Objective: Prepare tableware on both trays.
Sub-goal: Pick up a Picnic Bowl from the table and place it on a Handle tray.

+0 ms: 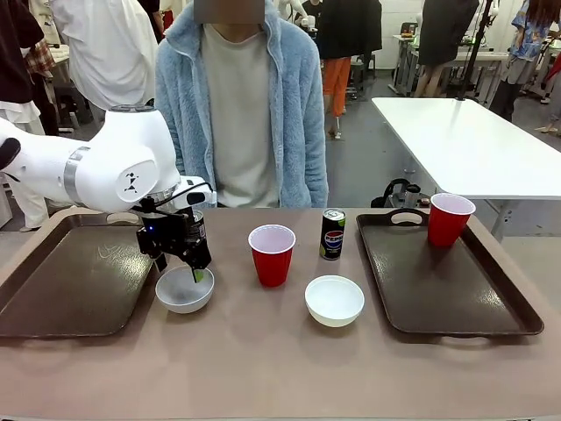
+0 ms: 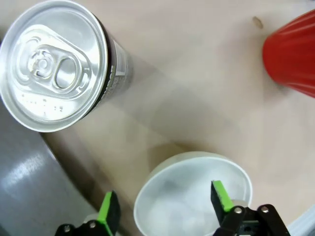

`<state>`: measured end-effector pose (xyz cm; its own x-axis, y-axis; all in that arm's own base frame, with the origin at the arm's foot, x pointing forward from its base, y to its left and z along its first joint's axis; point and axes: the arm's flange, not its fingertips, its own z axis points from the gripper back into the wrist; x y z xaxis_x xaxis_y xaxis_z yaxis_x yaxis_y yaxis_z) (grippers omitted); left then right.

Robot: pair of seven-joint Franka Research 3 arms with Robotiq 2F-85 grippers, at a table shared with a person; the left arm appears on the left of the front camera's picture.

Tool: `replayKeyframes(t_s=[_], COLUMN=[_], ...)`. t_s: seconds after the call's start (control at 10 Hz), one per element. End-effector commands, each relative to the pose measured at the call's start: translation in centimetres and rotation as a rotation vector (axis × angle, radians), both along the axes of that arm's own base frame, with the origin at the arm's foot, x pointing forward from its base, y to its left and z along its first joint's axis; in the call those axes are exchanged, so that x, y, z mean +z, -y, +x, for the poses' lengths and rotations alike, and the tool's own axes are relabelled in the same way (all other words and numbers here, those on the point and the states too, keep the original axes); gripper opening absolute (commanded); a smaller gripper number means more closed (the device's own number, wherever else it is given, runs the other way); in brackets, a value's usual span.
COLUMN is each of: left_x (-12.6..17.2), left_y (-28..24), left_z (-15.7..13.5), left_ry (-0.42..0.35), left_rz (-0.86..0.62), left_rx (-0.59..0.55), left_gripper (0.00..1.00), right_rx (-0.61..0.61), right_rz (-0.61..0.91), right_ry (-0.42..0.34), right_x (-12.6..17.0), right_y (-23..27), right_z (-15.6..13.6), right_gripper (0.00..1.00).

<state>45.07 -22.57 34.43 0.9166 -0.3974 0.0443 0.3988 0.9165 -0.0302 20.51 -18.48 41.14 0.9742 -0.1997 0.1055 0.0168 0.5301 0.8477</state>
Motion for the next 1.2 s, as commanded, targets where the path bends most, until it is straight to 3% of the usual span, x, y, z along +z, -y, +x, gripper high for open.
replayKeyframes(t_s=[0.0,0.1,0.3,0.4,0.6,1.0,1.1], left_x=[0.1,0.0,0.3,0.4,0.6,1.7,2.6], left_y=[0.5,0.4,-0.1,-0.7,-1.3,-3.4,-4.5], left_z=[0.3,0.3,0.0,-0.2,-0.6,-3.3,-4.4], left_ry=[0.007,0.002,-0.024,-0.032,-0.036,-0.019,-0.052], left_rz=[0.047,0.046,0.034,0.021,0.009,-0.023,-0.008], left_rx=[0.027,0.032,0.077,0.093,0.11,0.157,0.2], left_gripper=[0.41,0.0,0.0,0.16,0.0,0.0,0.0], right_rx=[-0.002,-0.002,-0.002,-0.002,-0.002,-0.002,-0.002], right_rz=[0.015,0.015,0.015,0.015,0.015,0.015,0.015], right_ry=[0.013,0.013,0.013,0.013,0.013,0.013,0.013], right_x=[-0.1,-0.1,-0.1,-0.1,-0.1,-0.1,-0.1], right_y=[0.0,0.0,0.0,0.0,0.0,0.0,0.0], right_z=[0.1,0.1,0.1,0.1,0.1,0.1,0.1], right_gripper=[1.0,1.0,1.0,1.0,1.0,1.0,1.0])
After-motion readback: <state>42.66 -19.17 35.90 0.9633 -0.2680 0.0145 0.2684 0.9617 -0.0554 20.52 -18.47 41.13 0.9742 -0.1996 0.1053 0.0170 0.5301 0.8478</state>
